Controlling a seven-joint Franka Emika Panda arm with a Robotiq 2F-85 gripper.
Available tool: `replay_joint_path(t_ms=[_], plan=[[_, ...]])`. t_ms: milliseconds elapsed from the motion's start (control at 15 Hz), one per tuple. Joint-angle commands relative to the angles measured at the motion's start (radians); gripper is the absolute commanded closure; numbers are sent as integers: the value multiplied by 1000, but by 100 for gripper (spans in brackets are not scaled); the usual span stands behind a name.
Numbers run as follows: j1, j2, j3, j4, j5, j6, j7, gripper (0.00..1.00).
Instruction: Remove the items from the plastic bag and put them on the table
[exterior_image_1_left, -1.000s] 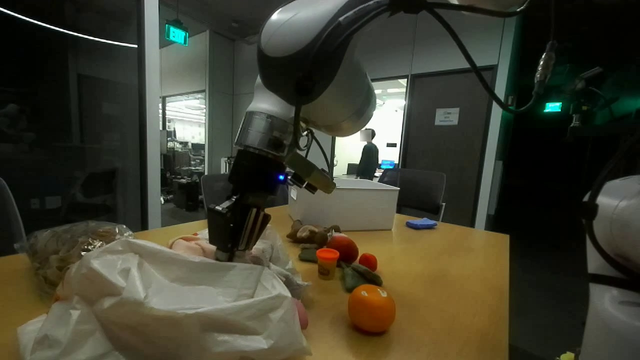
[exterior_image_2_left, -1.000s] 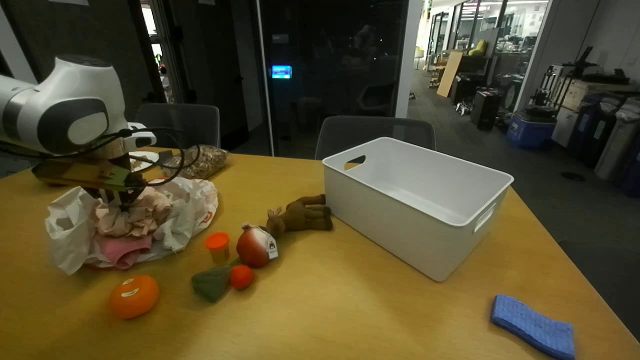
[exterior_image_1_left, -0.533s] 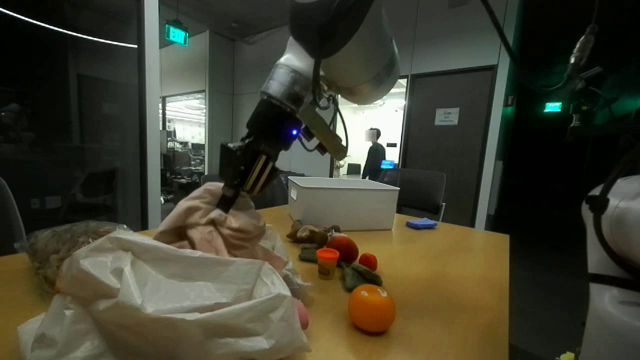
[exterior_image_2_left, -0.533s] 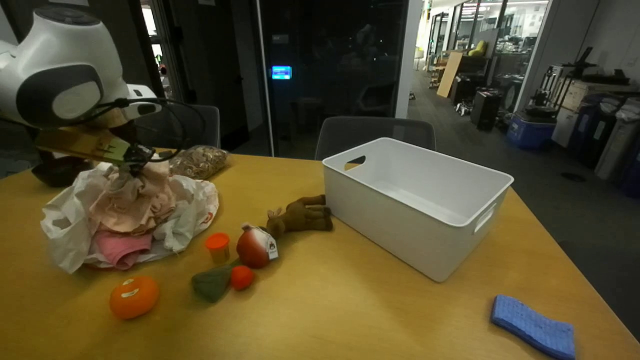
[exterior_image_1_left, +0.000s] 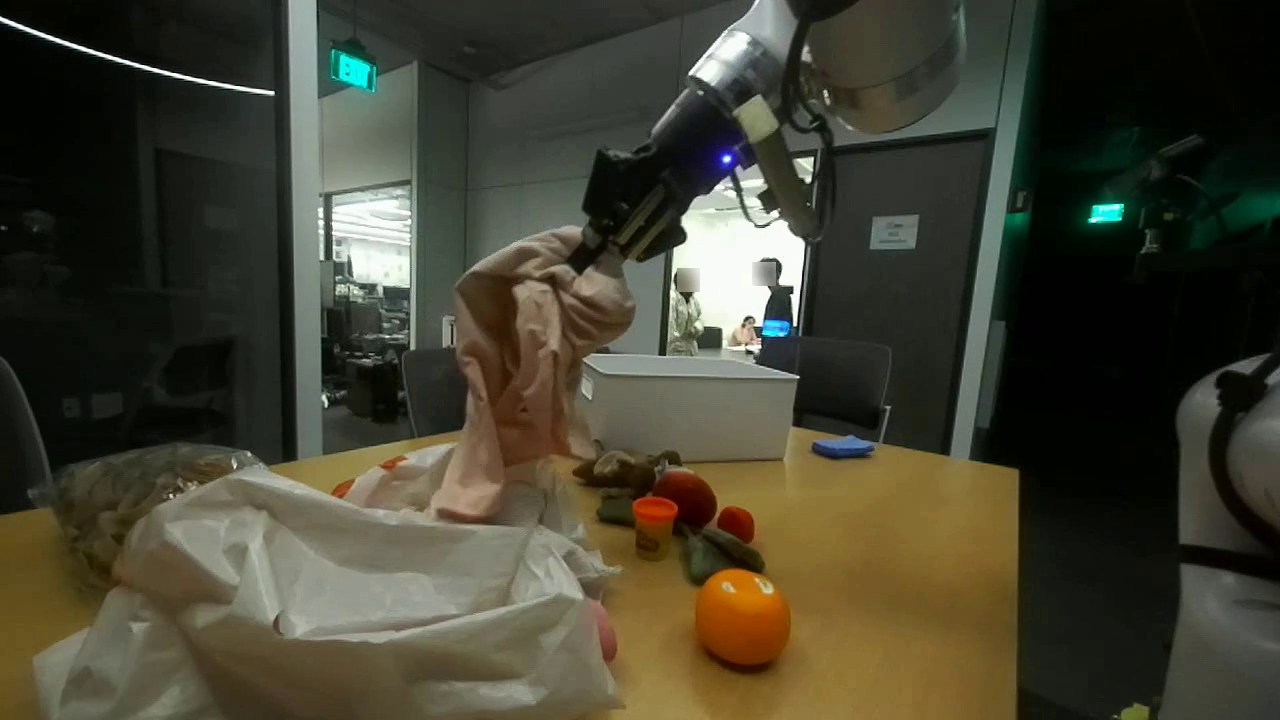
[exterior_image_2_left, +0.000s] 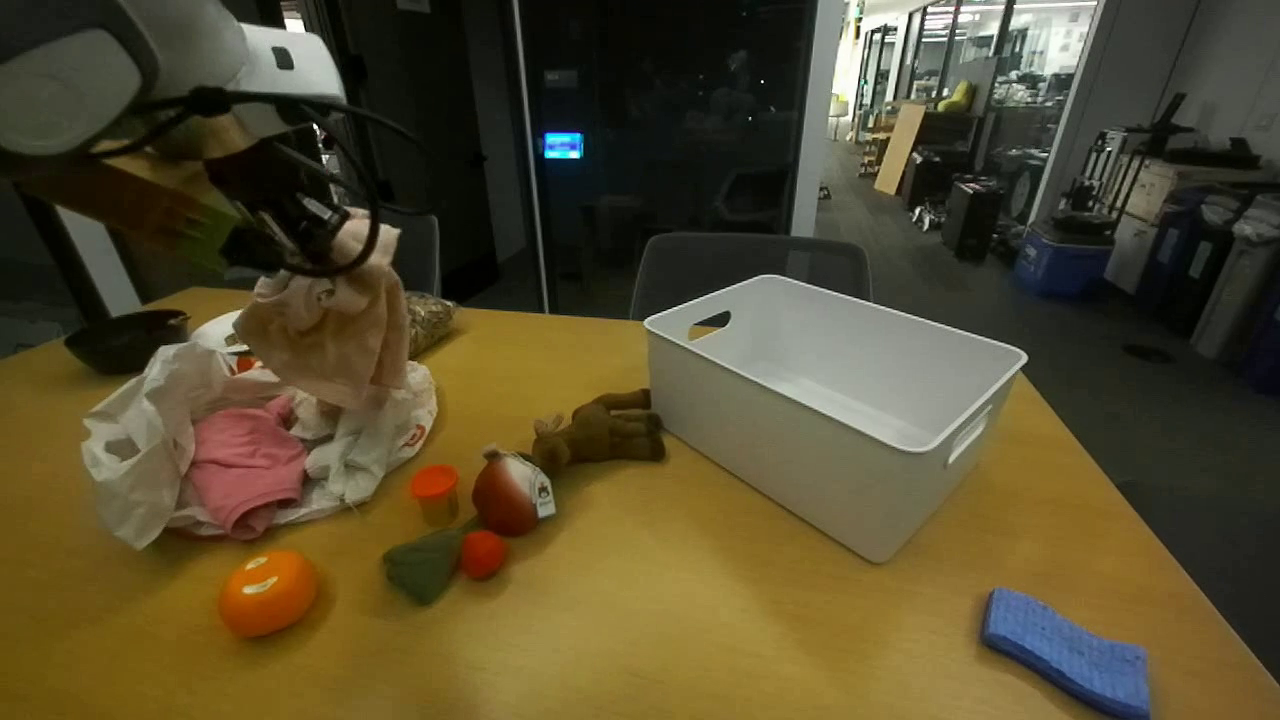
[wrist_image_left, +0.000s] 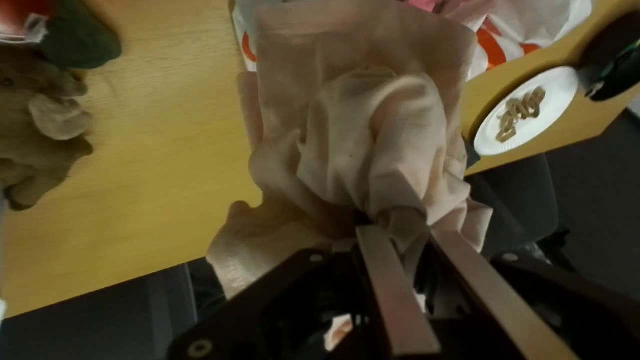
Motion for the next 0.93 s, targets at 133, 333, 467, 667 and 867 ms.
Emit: replay_joint_path(t_ms=[133,333,467,667,867], plan=[[-154,-359,-27,-174,-85,-20,172,94],[-261,-473,-34,-225,-136,-29,252,94],[-344,-476,-29,-198,-176,-48,310,94],[-461,-446,-2,-209,-240,-32,388,94],[-558,-342,41,-216,-301,-13,468,94]])
